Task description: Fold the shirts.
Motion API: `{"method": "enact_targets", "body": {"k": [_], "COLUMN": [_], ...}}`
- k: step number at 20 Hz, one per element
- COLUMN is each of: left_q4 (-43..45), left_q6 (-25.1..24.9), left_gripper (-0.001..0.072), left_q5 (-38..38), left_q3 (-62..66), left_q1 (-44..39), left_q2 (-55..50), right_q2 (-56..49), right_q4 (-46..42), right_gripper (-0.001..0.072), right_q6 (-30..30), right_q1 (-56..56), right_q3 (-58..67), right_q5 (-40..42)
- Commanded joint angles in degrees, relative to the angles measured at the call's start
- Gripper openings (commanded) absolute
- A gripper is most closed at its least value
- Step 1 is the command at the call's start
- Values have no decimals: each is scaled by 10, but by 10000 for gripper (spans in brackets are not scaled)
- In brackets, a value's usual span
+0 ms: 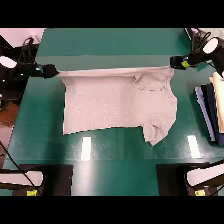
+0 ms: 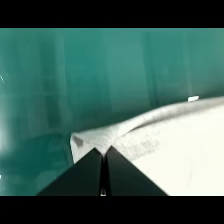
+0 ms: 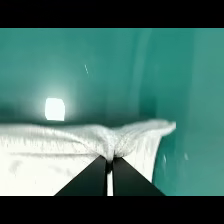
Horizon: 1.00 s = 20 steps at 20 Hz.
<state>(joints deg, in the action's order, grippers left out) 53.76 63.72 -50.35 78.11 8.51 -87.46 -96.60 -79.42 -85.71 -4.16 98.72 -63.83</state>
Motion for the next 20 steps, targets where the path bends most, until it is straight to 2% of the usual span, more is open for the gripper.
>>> {"method": "enact_targets", "body": {"k": [1, 4, 9, 13, 14, 15, 16, 19, 20], "left_q4": [51, 69, 78, 78, 78, 78, 80, 118, 119], "left_q6": [-1, -2, -1, 10, 11, 21, 31, 68, 68], "left_gripper": [21, 21, 22, 25, 163, 459, 547, 547, 548], "left_q5": [-83, -92, -99, -111, -111, -110, -113, -174, -199], "left_q3": [-7, -48, -65, -65, -65, -65, -63, -38, -36], "left_q1": [-7, -21, -28, -28, -28, -28, -27, -13, -2], "left_q2": [-1, -1, -1, -1, -1, -1, -1, 3, 9], "right_q2": [2, 23, 60, 68, 68, 68, 68, 73, 85], "right_q4": [-29, -33, -31, -27, -26, -27, -26, -27, -14], "right_gripper": [16, 16, 17, 23, 41, 232, 349, 340, 314], "right_q6": [18, 17, 17, 17, 17, 17, 17, 19, 35], "right_q1": [1, 0, 1, 1, 1, 0, 0, -3, -7], "right_q3": [-8, -78, -189, -217, -212, -205, -195, -160, -161], "right_q5": [-90, -91, -31, -47, -58, -70, -85, -162, -187]}}
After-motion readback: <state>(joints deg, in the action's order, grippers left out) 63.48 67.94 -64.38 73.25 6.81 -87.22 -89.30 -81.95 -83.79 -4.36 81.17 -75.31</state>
